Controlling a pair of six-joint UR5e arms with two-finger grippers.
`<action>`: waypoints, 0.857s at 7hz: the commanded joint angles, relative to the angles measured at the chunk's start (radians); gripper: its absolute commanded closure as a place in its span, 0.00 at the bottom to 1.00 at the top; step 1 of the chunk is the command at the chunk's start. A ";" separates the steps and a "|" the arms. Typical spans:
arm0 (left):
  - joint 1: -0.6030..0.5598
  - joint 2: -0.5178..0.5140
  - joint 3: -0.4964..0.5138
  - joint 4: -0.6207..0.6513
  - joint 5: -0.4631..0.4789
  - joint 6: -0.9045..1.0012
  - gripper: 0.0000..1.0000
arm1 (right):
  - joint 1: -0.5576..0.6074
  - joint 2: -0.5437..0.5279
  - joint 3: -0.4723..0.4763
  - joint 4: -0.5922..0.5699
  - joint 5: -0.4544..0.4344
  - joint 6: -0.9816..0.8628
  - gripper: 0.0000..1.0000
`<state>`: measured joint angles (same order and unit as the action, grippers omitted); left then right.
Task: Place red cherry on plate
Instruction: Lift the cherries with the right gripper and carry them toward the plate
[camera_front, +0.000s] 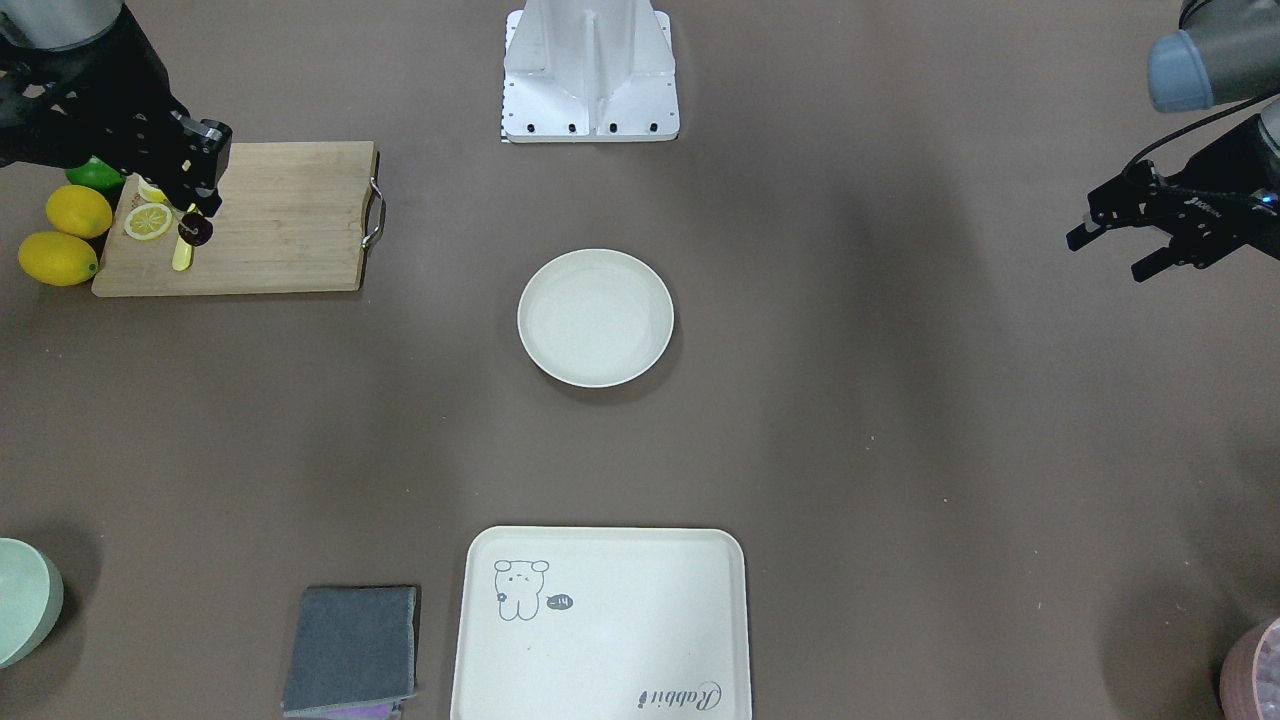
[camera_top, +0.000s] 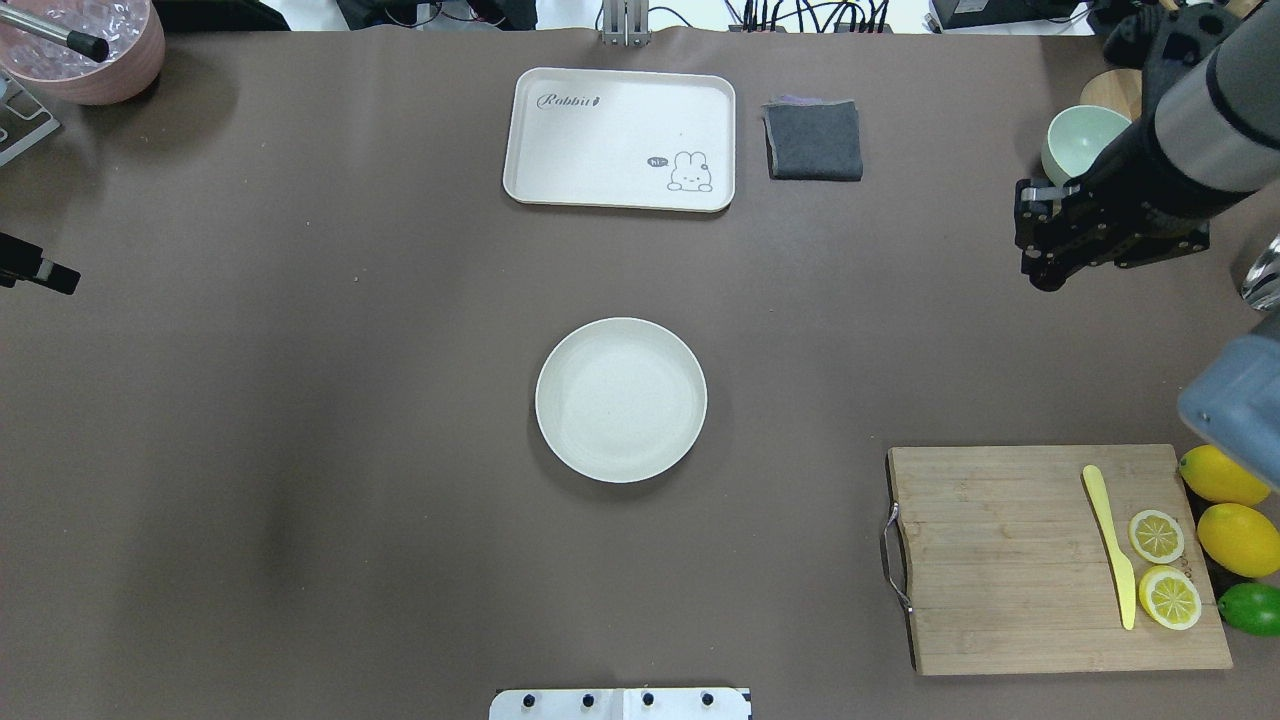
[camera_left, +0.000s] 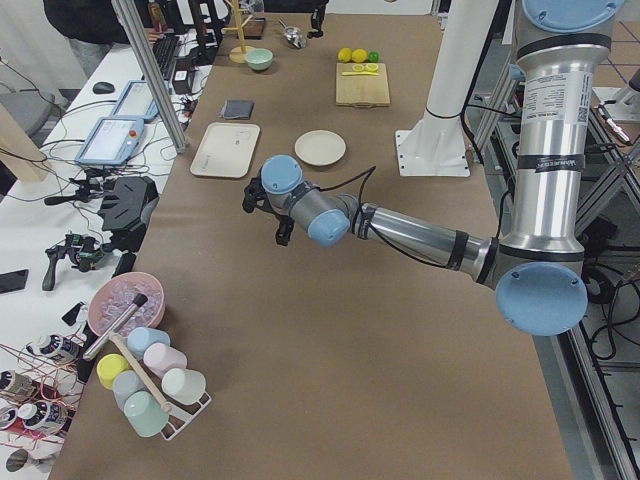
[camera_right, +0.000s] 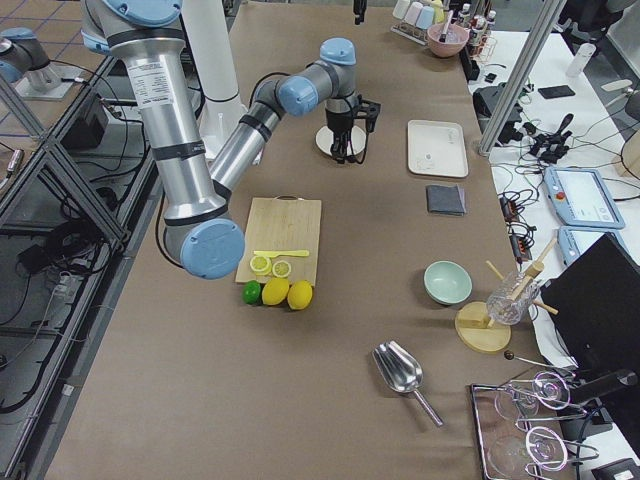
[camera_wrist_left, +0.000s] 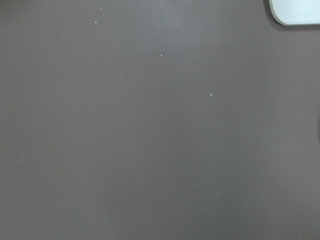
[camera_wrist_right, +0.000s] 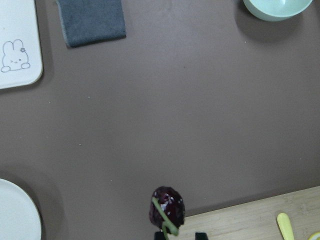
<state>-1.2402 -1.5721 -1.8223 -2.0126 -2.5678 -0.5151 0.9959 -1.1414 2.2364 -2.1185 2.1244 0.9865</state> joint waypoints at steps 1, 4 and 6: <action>-0.002 0.007 -0.005 0.000 -0.002 -0.002 0.02 | 0.020 0.206 -0.114 -0.125 0.002 -0.037 1.00; -0.011 0.014 0.000 0.000 -0.002 -0.002 0.02 | -0.237 0.483 -0.346 -0.152 -0.212 0.166 1.00; -0.015 0.014 0.003 0.000 -0.002 -0.002 0.02 | -0.410 0.535 -0.443 -0.059 -0.314 0.300 1.00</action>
<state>-1.2531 -1.5596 -1.8196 -2.0126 -2.5694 -0.5168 0.6933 -0.6362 1.8551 -2.2424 1.8848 1.2017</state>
